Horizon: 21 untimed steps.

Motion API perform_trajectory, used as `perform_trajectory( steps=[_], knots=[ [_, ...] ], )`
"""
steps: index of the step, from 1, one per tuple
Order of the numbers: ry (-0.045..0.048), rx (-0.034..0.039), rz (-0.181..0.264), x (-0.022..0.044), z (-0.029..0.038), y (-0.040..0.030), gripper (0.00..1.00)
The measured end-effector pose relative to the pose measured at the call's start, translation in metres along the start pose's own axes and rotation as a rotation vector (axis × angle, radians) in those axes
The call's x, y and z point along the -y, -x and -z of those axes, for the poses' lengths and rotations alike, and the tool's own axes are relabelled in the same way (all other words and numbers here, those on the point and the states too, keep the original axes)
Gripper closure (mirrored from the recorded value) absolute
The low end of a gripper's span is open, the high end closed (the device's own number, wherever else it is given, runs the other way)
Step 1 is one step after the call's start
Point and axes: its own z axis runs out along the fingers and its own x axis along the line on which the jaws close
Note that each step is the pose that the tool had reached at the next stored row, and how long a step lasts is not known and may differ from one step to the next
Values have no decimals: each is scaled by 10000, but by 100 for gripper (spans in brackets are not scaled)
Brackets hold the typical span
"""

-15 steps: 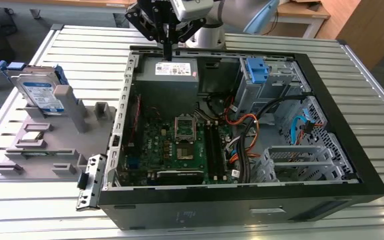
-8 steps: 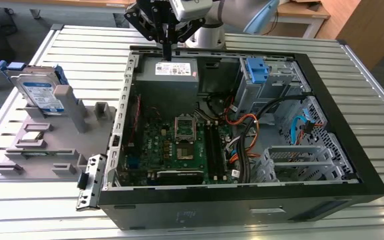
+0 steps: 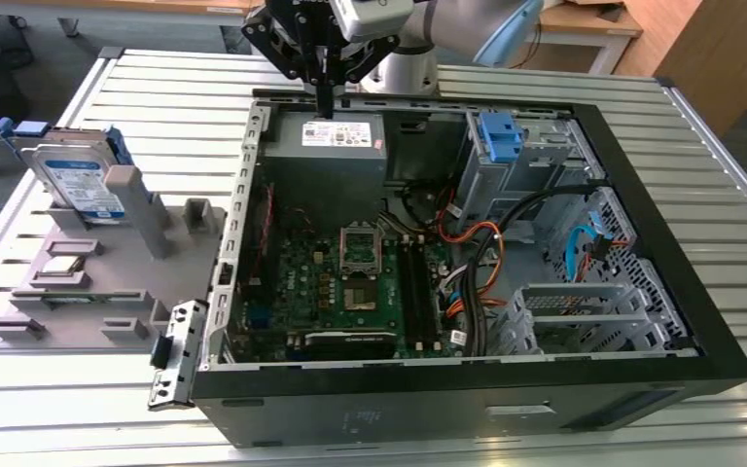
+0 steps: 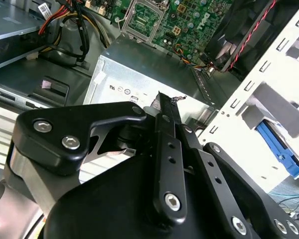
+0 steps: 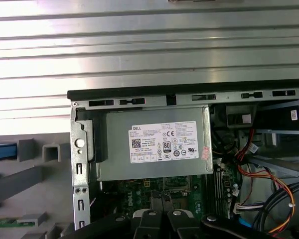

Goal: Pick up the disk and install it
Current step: 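Reach for the disk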

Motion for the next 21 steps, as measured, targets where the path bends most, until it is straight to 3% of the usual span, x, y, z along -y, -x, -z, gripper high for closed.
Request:
perform_trajectory(
  steps=[8,21],
  knots=[
    [-1,-1,1,7,-1,-92,89],
    [0,0,-12,25,-4,-322,89]
  ],
)
